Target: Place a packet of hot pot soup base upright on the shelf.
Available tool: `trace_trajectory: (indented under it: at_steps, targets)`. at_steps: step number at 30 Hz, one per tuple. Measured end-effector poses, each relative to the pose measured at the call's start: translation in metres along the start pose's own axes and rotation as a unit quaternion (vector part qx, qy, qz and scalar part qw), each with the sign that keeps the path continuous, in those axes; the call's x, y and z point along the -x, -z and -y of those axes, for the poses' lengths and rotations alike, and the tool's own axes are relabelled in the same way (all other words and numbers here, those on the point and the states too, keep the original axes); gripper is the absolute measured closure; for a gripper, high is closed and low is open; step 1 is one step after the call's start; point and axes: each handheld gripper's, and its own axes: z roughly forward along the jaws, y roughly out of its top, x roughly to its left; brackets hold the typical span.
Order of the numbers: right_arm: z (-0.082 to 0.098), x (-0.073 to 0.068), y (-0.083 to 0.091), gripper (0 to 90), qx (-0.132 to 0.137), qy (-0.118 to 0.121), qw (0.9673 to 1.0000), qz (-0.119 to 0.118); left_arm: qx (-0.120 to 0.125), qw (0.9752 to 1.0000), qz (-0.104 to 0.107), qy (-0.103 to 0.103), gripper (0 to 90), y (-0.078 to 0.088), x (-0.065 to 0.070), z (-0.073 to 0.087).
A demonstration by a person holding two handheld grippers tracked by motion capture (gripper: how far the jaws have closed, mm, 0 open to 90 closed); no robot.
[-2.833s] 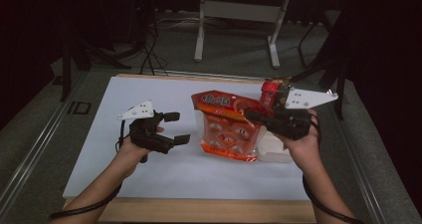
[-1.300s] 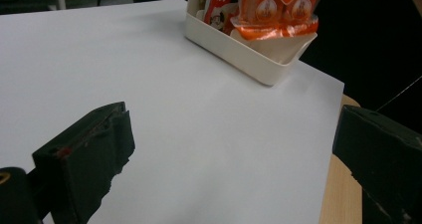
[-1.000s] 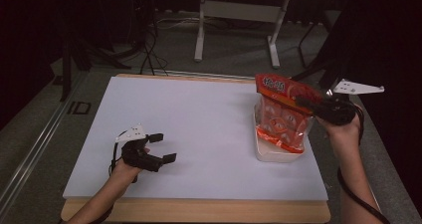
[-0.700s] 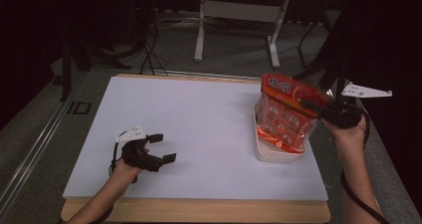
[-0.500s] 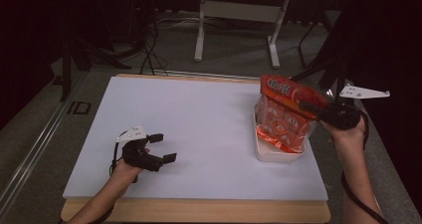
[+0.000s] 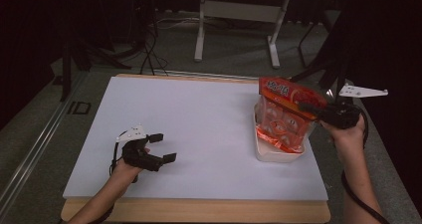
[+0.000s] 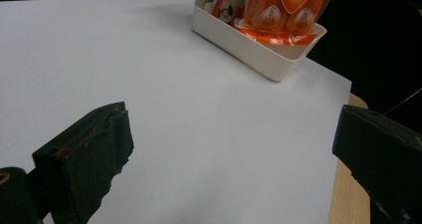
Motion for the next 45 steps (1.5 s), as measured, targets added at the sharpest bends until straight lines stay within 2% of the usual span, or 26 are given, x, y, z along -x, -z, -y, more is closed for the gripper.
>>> trace_trajectory:
  at_steps: [7,14,21,25,28,34,42,44,45]
  targets:
    - [0.000,-0.004,0.009,90.0,-0.005,0.011,0.9999,0.000,-0.002,1.0000,-0.001,0.002,1.8,0.000,-0.002,0.001]
    - [0.000,-0.004,0.016,90.0,-0.006,0.011,0.9998,-0.015,0.000,1.0000,-0.002,0.003,1.8,-0.001,-0.002,0.000]
    - [0.001,-0.007,0.020,90.0,-0.017,0.015,0.9997,-0.005,0.001,1.0000,-0.003,0.001,1.8,0.000,-0.002,0.000]
    - [0.002,-0.007,0.014,90.0,-0.032,0.016,0.9994,-0.002,0.002,1.0000,-0.004,0.000,1.8,0.000,-0.003,0.000]
    - [0.007,-0.005,0.000,90.0,-0.059,0.016,0.9981,0.010,0.005,1.0000,-0.005,0.000,1.8,0.001,-0.003,0.001]
    - [0.023,0.003,-0.010,90.0,-0.060,-0.001,0.9982,0.007,0.002,1.0000,-0.006,0.001,1.8,0.001,-0.004,0.002]
    - [0.035,0.011,-0.002,89.3,-0.068,-0.014,0.9968,0.039,-0.005,1.0000,-0.005,-0.003,1.8,-0.002,-0.002,0.003]
    - [0.038,0.012,-0.001,85.8,-0.069,-0.015,0.9966,0.044,-0.006,1.0000,-0.006,-0.002,1.8,-0.002,-0.002,0.004]
    - [0.039,0.013,0.001,76.2,-0.065,-0.017,0.9963,0.055,-0.007,1.0000,-0.007,-0.002,1.8,-0.003,-0.002,0.004]
